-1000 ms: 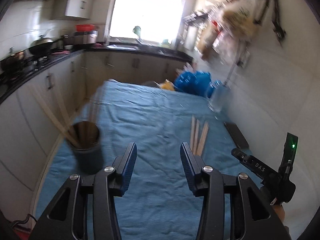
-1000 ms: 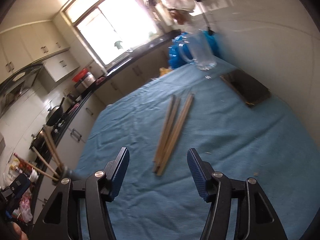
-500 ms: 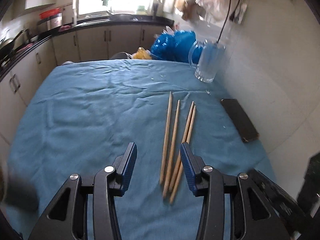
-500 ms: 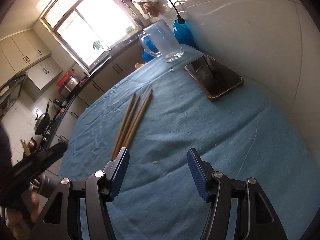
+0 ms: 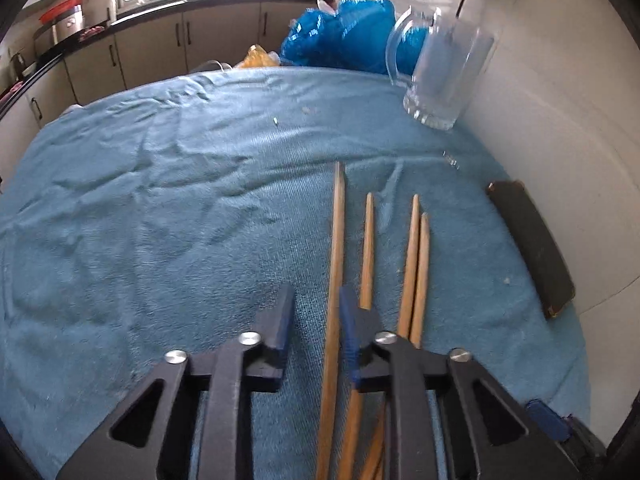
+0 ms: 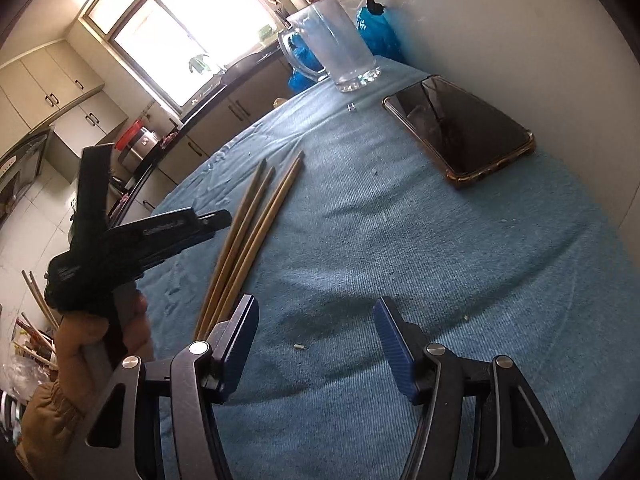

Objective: Organize utensils
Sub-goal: 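Move back to the row and close the left tool on a chopstick, then close the right tool on another wooden chopstick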

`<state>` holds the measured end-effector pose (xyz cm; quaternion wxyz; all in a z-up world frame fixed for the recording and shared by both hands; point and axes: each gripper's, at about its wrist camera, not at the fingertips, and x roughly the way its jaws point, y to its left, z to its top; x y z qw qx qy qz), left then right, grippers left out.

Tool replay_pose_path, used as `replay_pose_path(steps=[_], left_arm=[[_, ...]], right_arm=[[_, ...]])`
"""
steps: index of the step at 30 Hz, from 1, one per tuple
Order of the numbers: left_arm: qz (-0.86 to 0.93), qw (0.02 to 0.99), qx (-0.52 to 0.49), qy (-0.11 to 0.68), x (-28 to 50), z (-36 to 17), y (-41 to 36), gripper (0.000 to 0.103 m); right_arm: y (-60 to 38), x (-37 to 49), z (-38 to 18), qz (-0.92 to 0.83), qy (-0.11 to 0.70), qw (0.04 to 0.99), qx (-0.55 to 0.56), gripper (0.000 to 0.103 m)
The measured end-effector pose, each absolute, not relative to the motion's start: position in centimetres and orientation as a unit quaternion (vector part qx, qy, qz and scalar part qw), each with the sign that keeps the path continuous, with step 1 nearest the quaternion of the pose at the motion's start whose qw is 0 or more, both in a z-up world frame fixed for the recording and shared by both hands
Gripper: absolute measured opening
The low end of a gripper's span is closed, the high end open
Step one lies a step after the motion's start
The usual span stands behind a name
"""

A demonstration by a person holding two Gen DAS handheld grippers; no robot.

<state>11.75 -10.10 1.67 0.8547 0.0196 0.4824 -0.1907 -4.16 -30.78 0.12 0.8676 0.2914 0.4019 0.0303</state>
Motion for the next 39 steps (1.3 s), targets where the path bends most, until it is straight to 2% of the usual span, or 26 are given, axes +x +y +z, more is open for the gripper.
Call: replay_pose_path(steps=[5, 14, 19, 21, 29, 30, 31, 36, 39], left_arm=[[-0.17, 0.867, 0.079, 0.462, 11.2, 1.5, -11.1, 0.007], [-0.141, 0.859, 0.048, 0.49, 7.5, 2.1, -6.0, 0.006], [-0.147, 0.871, 0.047, 0.465, 3.6, 1.9, -3.4, 0.006], [-0.152, 0.875, 0.039, 0.457, 3.2, 1.8, -2.8, 0.007], [-0.171, 0.878, 0.003, 0.447, 3.1, 1.7, -1.5, 0.007], [-0.172, 0.879, 0.003, 0.445, 3.1, 1.6, -1.6, 0.007], [-0.172, 0.88, 0.002, 0.443, 3.0, 1.6, -1.6, 0.007], [-0.177, 0.879, -0.009, 0.443, 3.2, 1.5, -1.5, 0.007], [-0.177, 0.875, -0.015, 0.45, 3.3, 1.6, -1.5, 0.006]], right_arm=[[-30.6, -3.9, 0.3, 0.029, 0.404, 0.867, 0.289, 0.065], [-29.3, 0.4, 1.2, 0.046, 0.44, 0.865, 0.239, 0.064], [-27.2, 4.9, 1.2, 0.069, 0.457, 0.867, 0.188, 0.037], [-26.6, 6.4, 0.9, 0.067, 0.466, 0.864, 0.176, 0.031], [-25.1, 8.9, 0.7, 0.03, 0.483, 0.866, 0.124, 0.031], [-25.0, 9.0, 0.7, 0.025, 0.485, 0.866, 0.12, 0.029], [-24.9, 9.1, 0.8, 0.016, 0.488, 0.865, 0.116, 0.024], [-23.6, 10.1, 0.7, -0.016, 0.508, 0.859, 0.067, 0.022], [-22.9, 10.8, 0.6, -0.027, 0.519, 0.853, 0.041, 0.018]])
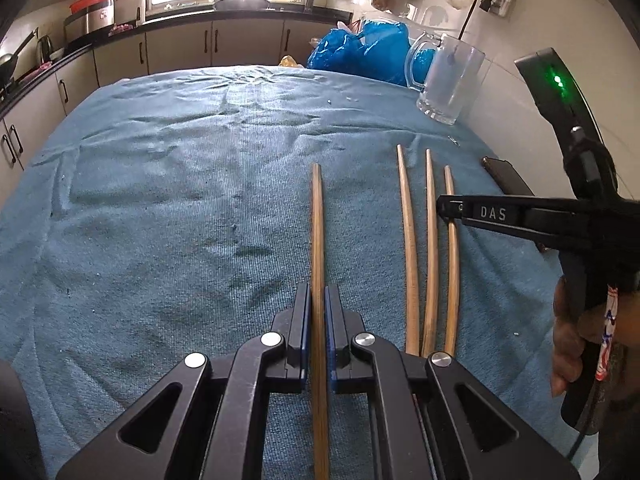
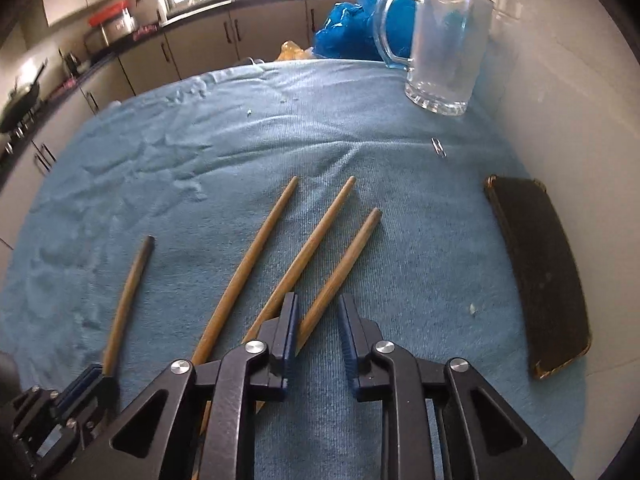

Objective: Organize utensils
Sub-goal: 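Close the right tool on another wooden chopstick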

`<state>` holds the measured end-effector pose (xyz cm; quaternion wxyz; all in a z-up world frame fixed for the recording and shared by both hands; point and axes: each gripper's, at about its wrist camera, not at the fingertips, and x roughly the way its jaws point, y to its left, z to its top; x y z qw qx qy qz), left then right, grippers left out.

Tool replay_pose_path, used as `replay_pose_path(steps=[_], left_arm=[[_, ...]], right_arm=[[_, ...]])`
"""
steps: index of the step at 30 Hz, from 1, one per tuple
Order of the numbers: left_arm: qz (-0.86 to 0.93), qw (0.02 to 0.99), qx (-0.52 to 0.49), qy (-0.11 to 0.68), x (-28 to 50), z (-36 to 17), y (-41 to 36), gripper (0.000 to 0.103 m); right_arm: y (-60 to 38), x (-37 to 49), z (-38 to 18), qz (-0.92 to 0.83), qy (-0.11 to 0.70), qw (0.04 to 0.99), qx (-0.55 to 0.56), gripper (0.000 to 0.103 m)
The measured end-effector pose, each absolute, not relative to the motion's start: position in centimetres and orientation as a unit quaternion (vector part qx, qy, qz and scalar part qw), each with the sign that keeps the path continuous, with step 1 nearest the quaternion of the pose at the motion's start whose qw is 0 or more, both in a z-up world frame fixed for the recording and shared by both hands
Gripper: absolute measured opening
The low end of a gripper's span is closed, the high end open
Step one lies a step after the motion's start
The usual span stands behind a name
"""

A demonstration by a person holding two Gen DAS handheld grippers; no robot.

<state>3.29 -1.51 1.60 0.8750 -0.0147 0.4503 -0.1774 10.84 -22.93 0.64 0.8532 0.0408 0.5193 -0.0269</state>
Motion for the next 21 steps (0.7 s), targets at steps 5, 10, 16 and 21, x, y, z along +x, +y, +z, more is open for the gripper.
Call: replay_pose_path(steps=[5, 10, 16, 21], left_arm=[[-0.184, 0.849, -0.057, 0.492, 2.8, 1.9, -0.1, 0.006], [-0.195, 0.815, -0.116, 0.533, 0.1, 1.8, 2.1, 0.006], [-0.193, 0.804, -0.113, 0.551, -6.4, 2.0, 3.1, 0.006], [-0.186, 0.806, -0.078, 0.557, -8.3, 2.7, 3.1, 0.007]], right_arm=[[-23.5, 9.9, 0.8, -0.026, 0.533, 0.844, 0.052, 0.011], [-24.3, 5.2, 1.0, -0.01, 0.538, 0.841, 0.057, 0.008], [-25.4, -2.3, 1.3, 0.024, 0.553, 0.831, 0.06, 0.008], [-26.3, -5.9, 1.6, 0.053, 0.562, 0.822, 0.071, 0.011]])
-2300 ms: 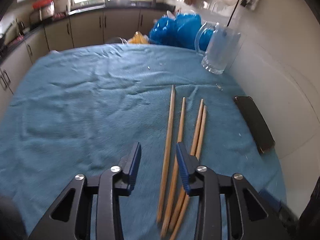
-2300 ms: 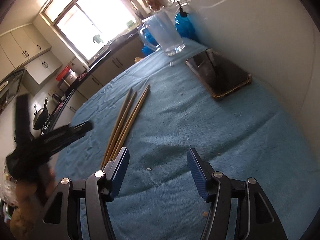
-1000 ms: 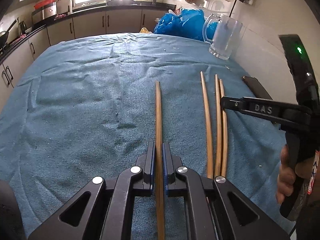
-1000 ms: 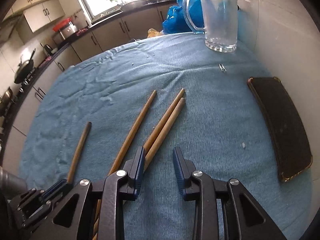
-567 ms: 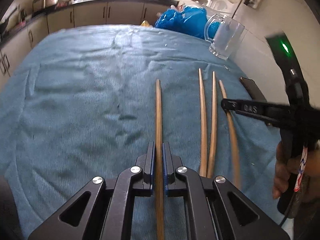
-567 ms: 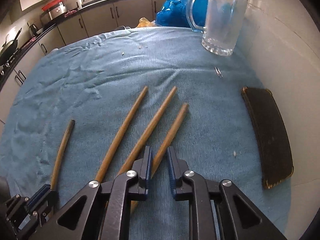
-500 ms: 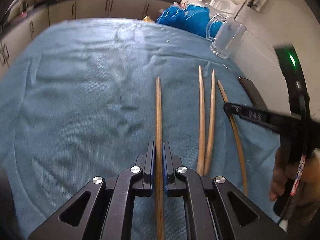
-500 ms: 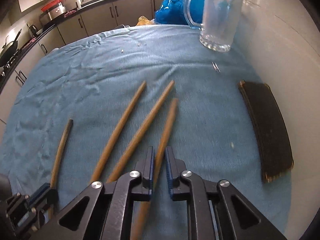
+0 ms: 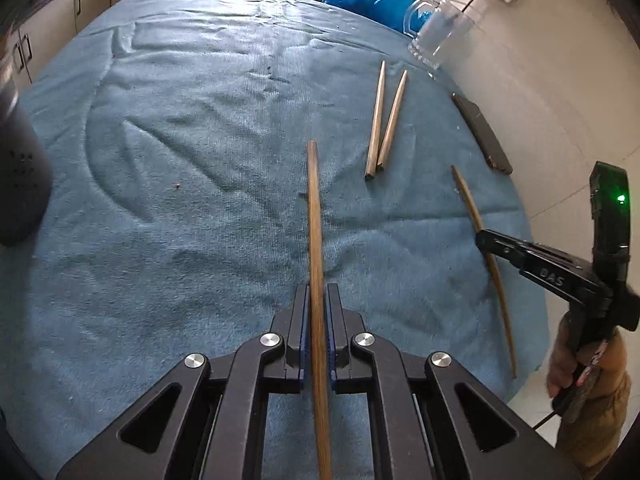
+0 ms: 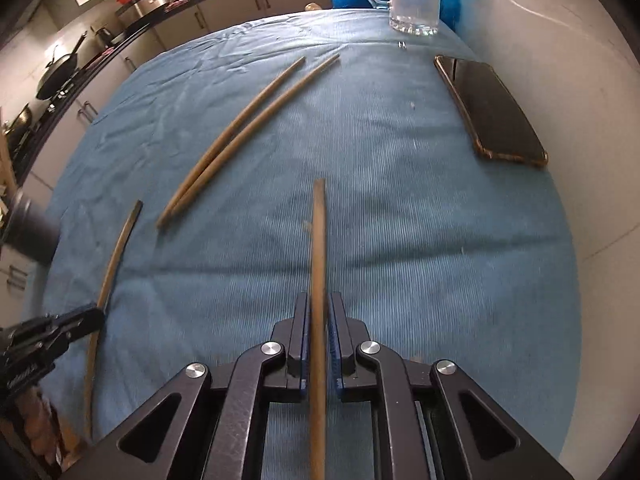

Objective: Organize utensils
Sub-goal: 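Close the right tool on another wooden chopstick, then lift both held chopsticks and carry them upright to the black holder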

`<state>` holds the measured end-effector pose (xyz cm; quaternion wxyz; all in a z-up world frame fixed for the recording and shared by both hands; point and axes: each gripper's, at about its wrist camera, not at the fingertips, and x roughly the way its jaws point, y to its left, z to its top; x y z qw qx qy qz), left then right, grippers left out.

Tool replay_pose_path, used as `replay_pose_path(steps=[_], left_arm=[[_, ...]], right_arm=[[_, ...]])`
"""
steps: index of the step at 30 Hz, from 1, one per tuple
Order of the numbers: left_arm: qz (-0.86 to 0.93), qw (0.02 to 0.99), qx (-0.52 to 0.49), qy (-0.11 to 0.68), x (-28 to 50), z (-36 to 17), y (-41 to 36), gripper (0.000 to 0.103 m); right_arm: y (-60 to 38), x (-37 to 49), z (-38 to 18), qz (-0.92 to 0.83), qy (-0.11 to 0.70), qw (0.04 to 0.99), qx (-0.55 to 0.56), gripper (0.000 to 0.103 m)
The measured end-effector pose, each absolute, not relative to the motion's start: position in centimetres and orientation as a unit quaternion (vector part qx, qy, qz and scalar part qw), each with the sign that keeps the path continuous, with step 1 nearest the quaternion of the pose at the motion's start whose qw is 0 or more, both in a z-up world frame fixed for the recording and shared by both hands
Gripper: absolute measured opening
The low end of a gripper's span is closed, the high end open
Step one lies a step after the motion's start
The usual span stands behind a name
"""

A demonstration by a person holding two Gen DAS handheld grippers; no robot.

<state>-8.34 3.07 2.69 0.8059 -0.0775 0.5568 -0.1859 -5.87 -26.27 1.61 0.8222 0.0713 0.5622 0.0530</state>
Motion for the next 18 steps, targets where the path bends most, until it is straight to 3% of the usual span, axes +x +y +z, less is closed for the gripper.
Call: replay_pose_path(steps=[6, 9, 18], left_arm=[[-0.168, 0.812, -0.067, 0.555, -7.3, 3.7, 2.9, 0.011], [-0.156, 0.819, -0.045, 0.55, -5.4, 3.8, 2.2, 0.024], [-0.15, 0.8, -0.013, 0.581, -0.2, 2.5, 0.6, 0.024]], right_arm=[[-26.5, -5.7, 1.8, 0.06, 0.57, 0.816, 0.082, 0.027], [-26.2, -4.3, 1.5, 0.052, 0.577, 0.813, 0.065, 0.028], [-25.5, 0.8, 1.2, 0.032, 0.605, 0.795, 0.024, 0.028]])
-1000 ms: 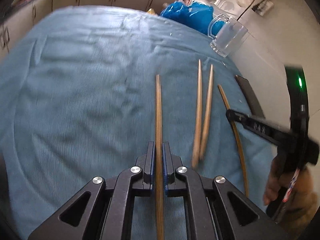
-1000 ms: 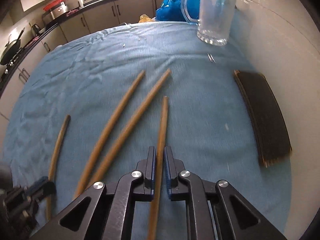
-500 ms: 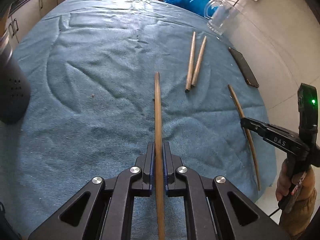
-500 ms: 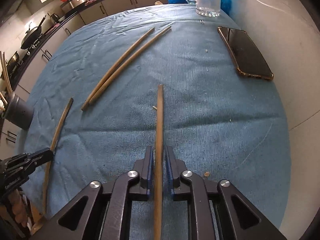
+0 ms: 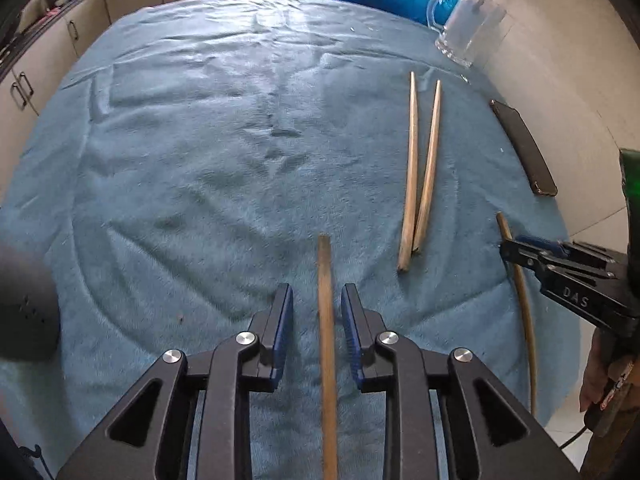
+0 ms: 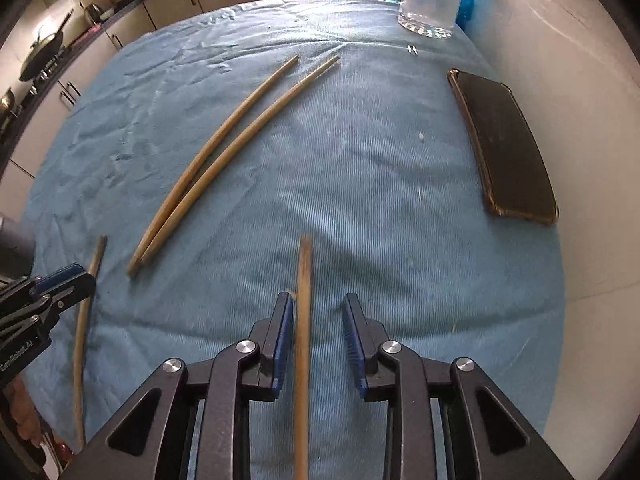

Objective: Organize utensils
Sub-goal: 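Lift both held chopsticks and carry them upright to the black holder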

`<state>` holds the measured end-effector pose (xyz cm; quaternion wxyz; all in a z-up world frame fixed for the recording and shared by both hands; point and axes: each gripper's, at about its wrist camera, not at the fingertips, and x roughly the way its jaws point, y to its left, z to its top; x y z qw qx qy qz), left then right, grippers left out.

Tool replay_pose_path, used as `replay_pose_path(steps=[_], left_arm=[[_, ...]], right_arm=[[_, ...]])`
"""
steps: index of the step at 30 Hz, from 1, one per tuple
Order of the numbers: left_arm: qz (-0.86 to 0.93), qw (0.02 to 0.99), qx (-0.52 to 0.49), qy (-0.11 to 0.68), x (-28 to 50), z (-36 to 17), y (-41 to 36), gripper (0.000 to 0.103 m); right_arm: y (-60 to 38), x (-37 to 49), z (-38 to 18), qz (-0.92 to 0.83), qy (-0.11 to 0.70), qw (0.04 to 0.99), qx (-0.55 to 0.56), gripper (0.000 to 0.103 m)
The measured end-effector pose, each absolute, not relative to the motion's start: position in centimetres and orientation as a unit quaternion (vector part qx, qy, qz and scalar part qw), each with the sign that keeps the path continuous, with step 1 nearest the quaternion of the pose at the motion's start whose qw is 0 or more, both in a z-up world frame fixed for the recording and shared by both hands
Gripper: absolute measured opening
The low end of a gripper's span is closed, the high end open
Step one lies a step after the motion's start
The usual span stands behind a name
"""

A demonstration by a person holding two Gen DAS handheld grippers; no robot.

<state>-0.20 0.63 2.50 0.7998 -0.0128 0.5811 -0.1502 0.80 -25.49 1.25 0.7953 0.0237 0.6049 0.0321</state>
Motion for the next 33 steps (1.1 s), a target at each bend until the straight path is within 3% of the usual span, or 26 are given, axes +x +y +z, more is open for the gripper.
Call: replay_pose_path(steps=[11, 12, 13, 14, 17, 21, 33], left_arm=[[-0.161, 0.787, 0.022, 0.596, 1.6, 2.4, -0.9, 0.025], [-0.162, 0.788, 0.021, 0.594, 1.6, 2.4, -0.9, 0.025], [-0.162, 0.792, 0.024, 0.588, 1.4, 2.4, -0.9, 0.018], [-0.166, 0.792, 0.022, 0.587, 1.1, 2.3, -1.0, 0.007], [-0.164, 0.805, 0.009, 0.569, -0.2, 2.5, -0.4, 0.007], [-0.175, 0.824, -0.022, 0.539, -2.8, 4.3, 0.9, 0.007], [-0.203, 0.9, -0.045, 0.383, -12.0, 12.1, 4.3, 0.007]], right_arm=[[-24.7, 5.0, 1.0, 0.03, 0.645, 0.763, -0.002, 0.026], [-24.5, 5.3, 1.0, 0.031, 0.644, 0.764, -0.004, 0.019], [-24.2, 5.3, 1.0, 0.036, 0.64, 0.768, -0.003, 0.011], [-23.8, 5.1, 1.1, 0.035, 0.631, 0.775, -0.007, 0.008], [-22.5, 3.8, 1.3, 0.031, 0.594, 0.803, -0.026, 0.007], [-22.6, 1.6, 2.2, 0.048, 0.562, 0.825, 0.032, 0.007], [-22.8, -7.1, 9.3, 0.072, 0.417, 0.902, 0.091, 0.007]])
